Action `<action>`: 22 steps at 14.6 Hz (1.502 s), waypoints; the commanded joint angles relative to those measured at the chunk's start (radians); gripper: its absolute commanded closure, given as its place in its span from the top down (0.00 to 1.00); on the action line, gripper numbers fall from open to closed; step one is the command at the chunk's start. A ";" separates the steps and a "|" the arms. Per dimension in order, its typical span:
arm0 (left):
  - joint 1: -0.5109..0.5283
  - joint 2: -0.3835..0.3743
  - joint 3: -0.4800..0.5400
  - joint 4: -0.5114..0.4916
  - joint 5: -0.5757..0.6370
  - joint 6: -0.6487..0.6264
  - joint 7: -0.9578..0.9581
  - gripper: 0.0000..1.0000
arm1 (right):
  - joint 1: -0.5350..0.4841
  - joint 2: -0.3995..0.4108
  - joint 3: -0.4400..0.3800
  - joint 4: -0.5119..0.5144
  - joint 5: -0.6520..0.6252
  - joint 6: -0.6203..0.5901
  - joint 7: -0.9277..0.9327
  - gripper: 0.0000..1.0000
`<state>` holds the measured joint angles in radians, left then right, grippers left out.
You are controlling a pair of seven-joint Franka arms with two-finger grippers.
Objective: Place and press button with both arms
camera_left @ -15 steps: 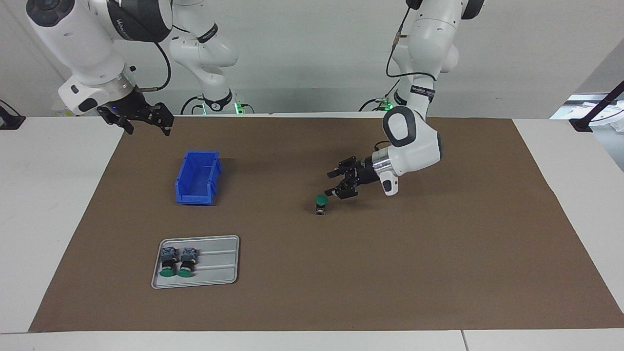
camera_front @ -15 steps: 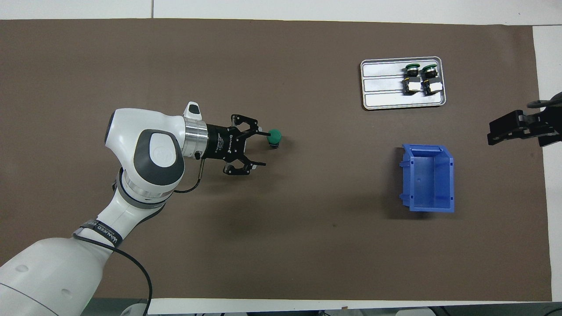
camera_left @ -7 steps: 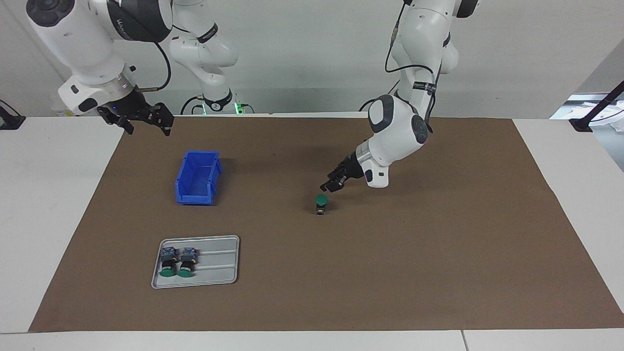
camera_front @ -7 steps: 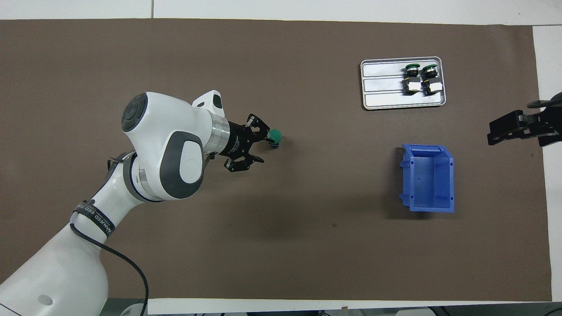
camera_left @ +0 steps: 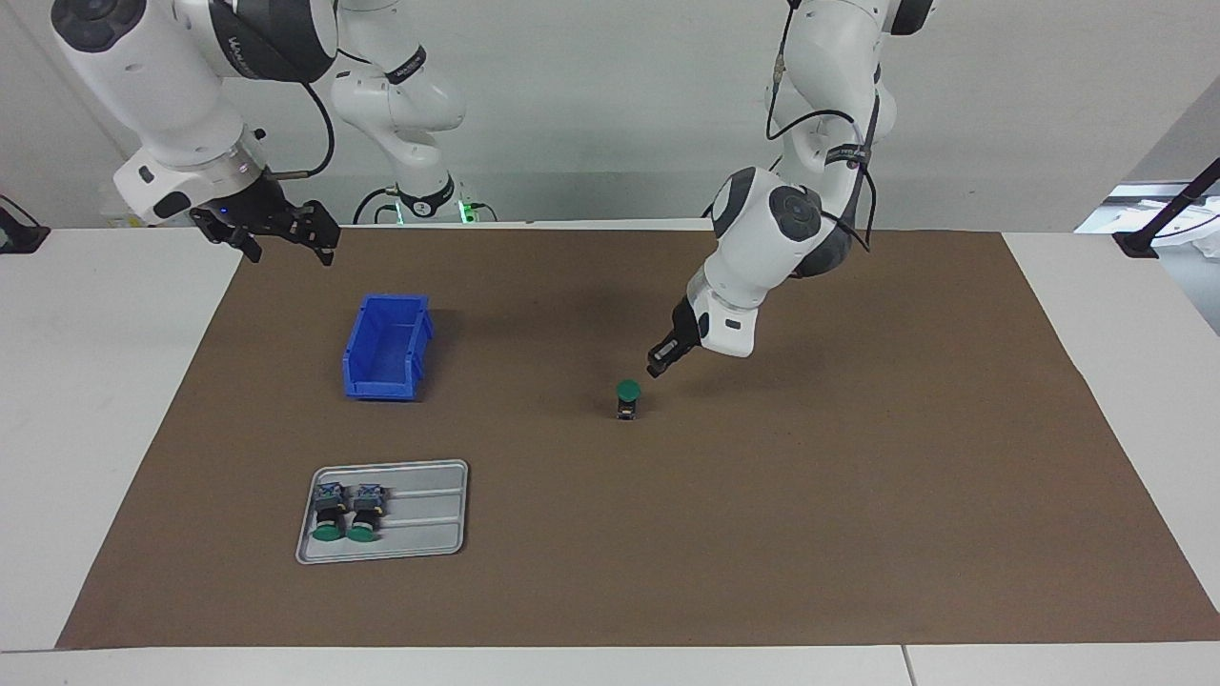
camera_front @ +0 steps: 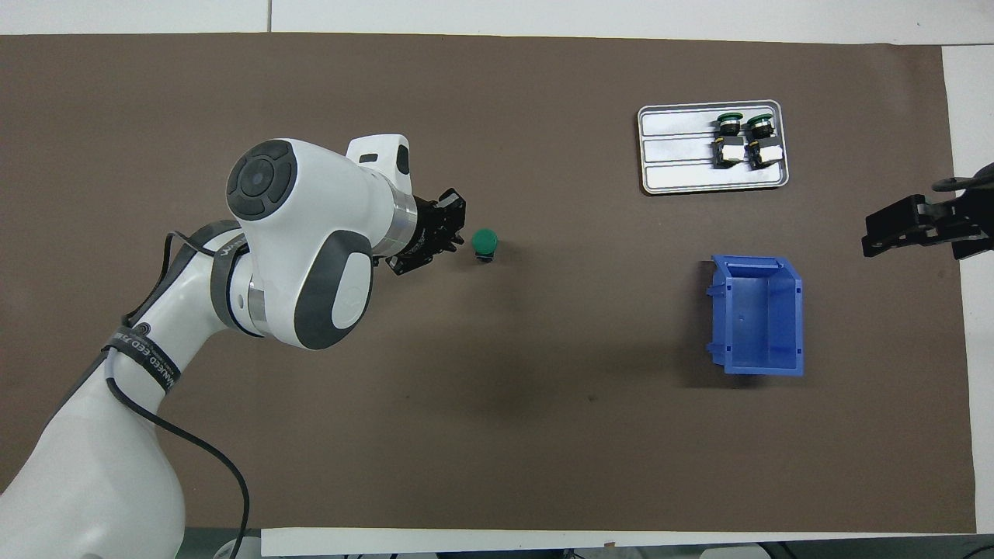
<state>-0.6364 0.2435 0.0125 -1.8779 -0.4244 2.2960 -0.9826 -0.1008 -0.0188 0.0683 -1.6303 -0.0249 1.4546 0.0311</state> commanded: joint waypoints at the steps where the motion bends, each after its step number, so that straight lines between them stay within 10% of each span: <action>1: -0.034 0.017 0.006 0.023 0.029 0.042 -0.001 0.07 | -0.010 -0.024 0.005 -0.026 0.005 0.004 -0.020 0.98; 22: -0.065 0.137 0.003 0.059 0.045 0.091 0.056 0.03 | -0.010 -0.024 0.005 -0.026 0.005 0.006 -0.020 0.98</action>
<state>-0.6996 0.3561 0.0155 -1.8160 -0.3976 2.3729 -0.9401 -0.1008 -0.0188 0.0683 -1.6303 -0.0249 1.4546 0.0310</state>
